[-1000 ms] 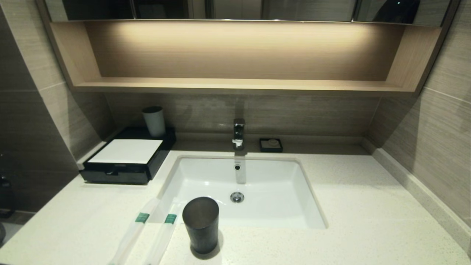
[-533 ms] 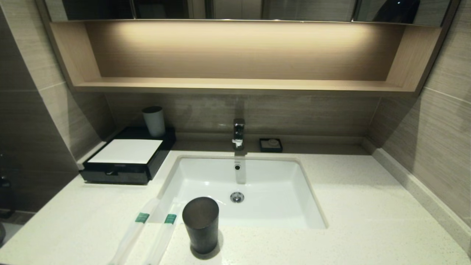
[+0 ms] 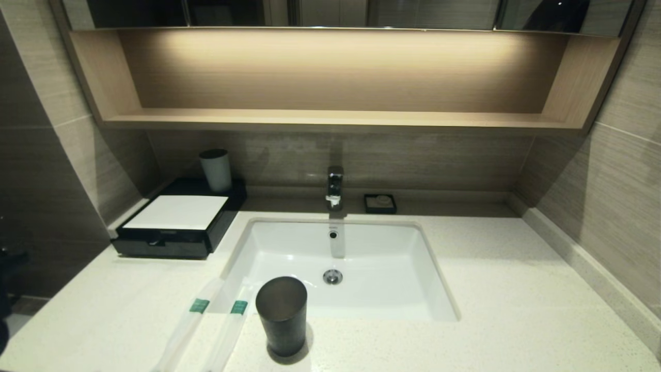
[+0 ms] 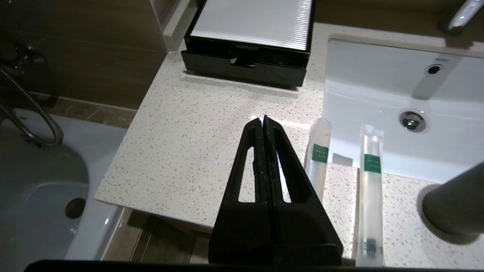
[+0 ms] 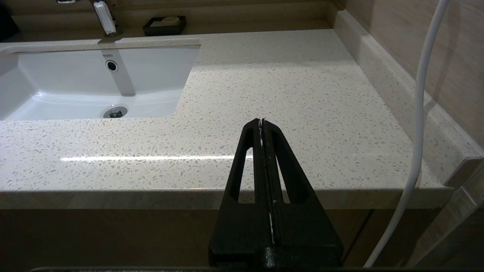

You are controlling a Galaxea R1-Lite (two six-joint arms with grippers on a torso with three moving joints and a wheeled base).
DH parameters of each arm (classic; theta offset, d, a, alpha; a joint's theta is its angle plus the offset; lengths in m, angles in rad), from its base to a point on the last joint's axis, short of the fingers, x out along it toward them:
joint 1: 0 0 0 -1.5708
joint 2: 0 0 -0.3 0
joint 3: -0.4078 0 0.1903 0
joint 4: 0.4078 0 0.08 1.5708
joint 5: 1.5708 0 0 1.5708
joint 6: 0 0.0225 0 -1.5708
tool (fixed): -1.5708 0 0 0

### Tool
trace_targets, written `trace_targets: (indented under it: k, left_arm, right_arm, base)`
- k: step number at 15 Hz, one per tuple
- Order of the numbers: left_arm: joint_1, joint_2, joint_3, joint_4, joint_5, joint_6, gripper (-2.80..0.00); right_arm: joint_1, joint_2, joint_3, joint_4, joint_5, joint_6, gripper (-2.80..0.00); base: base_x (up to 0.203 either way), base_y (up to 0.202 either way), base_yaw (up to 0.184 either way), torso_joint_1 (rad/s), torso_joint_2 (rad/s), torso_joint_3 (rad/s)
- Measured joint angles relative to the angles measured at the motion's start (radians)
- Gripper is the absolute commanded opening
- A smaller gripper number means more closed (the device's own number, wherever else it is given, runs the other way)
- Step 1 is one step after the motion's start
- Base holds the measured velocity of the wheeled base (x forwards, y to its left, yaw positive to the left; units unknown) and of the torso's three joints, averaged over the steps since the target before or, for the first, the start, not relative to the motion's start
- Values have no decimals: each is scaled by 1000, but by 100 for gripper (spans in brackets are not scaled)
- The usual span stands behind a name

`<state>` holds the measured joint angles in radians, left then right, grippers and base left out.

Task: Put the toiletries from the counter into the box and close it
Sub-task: Open the drawer

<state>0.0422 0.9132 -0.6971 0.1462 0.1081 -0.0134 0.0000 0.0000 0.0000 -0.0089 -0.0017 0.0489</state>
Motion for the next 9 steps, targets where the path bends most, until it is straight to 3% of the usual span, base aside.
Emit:
trace_targets:
  k: [5,9]
  left_arm:
    - [95,309,-109,-65,7,18,-280]
    - [127,498,-150,-126,6,41,-280]
  right_arm:
    - [0,0,0,0,0,0,-280]
    - [0,0,0,0,0,0,-280]
  base:
    - [0,0,0,0,0,0]
    - [0,0,0,0,0,0]
